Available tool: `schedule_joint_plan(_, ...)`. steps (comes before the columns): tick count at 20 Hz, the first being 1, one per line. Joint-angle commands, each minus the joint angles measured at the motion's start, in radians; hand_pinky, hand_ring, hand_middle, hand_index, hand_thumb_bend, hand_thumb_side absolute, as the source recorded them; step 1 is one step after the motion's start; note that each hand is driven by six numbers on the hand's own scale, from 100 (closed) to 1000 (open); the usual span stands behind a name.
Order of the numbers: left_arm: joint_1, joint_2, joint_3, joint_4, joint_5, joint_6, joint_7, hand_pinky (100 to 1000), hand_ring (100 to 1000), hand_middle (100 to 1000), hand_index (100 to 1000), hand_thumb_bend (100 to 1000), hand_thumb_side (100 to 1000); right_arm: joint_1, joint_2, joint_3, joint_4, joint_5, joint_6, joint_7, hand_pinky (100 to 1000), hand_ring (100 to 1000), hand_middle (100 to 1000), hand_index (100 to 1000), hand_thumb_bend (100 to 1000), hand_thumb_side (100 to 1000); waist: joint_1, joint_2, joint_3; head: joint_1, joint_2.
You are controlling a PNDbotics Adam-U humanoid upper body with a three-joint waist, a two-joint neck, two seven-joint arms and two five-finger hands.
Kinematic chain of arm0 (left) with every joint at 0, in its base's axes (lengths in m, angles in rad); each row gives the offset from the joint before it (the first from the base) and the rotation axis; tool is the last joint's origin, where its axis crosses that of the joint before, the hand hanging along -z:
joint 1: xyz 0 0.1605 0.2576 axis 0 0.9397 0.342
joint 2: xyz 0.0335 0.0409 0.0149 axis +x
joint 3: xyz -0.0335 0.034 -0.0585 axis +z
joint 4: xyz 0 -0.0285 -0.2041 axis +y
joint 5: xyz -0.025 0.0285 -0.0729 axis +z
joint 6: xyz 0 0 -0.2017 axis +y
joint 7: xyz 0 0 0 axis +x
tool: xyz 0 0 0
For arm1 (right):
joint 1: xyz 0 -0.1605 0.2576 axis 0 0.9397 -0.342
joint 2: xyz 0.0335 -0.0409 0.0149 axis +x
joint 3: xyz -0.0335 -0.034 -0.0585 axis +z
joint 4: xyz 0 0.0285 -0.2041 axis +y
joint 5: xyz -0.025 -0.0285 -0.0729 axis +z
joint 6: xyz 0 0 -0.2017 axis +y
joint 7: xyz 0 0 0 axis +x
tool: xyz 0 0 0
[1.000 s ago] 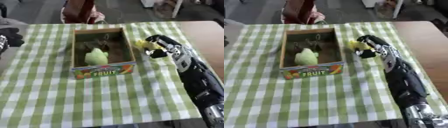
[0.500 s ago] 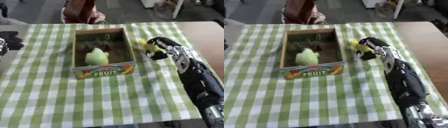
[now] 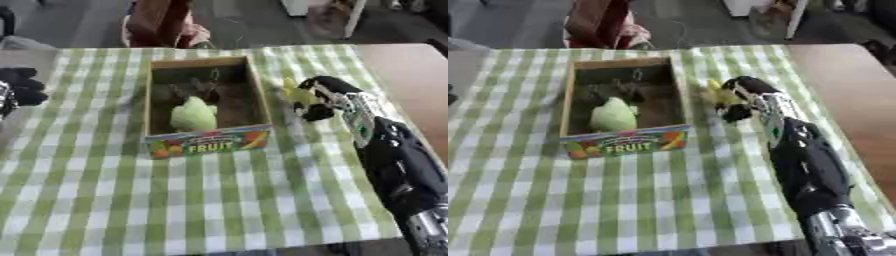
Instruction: Pick up objects on the table and place them in the box.
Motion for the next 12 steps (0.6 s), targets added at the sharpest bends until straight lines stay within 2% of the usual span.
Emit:
schedule_joint_plan(1,-0.004,0.011,0.006,-0.009,-0.005,0.002,0.0,731,638,599,782,100,901,-0.014,-0.007,-0.003,-0.035,0.015,-0.006,-0.054,297,354,545,627,100,321,0.002,-0.015,0.001,-0.002,-0.005)
schedule_joint_plan(5,-0.001,0.007,0.007,-0.008,-0.004,0.004,0.001,730,637,598,782,100,905,-0.017,-0.001,-0.012,-0.089,-0.02,-0.011,-0.164,221,285,455,525,100,249,0.001,-0.016,0.001,-0.001,-0.005)
schedule_joint_plan(8,0.002,0.004,0.009,-0.008,-0.001,0.005,0.004,729,636,597,781,100,905,-0.023,0.003,-0.015,-0.139,-0.084,-0.018,-0.236,205,274,442,515,100,215,0.0,-0.016,0.002,-0.002,-0.006)
schedule_joint_plan(12,0.004,0.001,0.012,-0.009,0.001,0.007,0.008,727,634,596,781,100,904,-0.043,0.014,0.005,-0.205,-0.182,-0.044,-0.25,200,270,437,511,100,179,-0.001,-0.018,0.005,-0.003,-0.005)
